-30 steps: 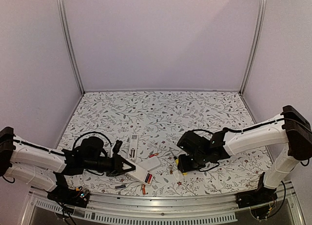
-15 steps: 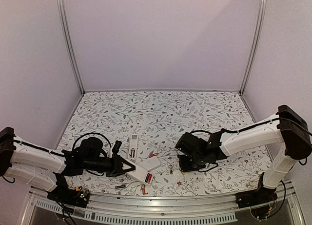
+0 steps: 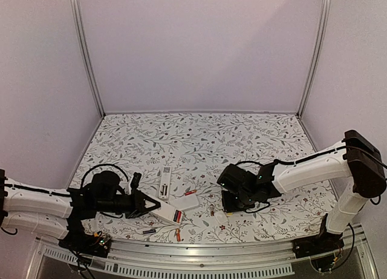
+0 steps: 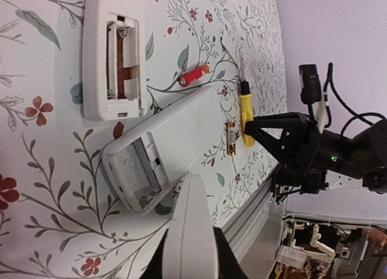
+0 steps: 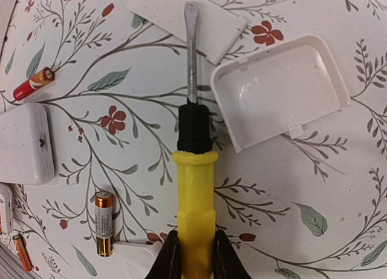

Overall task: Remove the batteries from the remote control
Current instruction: Place the remote control without the battery cover at the center of the board.

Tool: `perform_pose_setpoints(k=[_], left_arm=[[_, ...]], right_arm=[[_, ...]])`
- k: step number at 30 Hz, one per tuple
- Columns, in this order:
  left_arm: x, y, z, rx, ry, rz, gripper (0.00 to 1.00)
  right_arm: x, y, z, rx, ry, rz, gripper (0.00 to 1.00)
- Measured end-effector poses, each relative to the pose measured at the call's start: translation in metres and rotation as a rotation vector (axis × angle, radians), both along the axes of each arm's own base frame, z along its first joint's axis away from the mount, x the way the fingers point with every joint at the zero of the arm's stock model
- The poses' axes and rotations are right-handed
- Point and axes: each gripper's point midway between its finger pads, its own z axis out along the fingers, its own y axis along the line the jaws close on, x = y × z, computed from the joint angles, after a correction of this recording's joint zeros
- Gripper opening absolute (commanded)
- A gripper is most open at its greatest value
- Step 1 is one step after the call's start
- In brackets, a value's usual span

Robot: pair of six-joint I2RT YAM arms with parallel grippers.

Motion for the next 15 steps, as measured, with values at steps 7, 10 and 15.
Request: perform_pose_setpoints(k=[7,10,15], left_arm=[[0.005,0.010,-0.007,0.026,0.002,0.014,0.00],[0.015,0.016,-0.007,0.037,-0.017,0.054,0.00],[0.025,0.021,-0.006,0.047,-0.042,0.089,0.00]], right_arm=[[0.000,0.000,-0.001,-0.001,0.002,-0.004,0.11],[0.000,0.000,-0.001,0.001,0.003,-0.009,0.10],[0.001,0.000,-0.001,0.002,0.003,-0.017,0.10]])
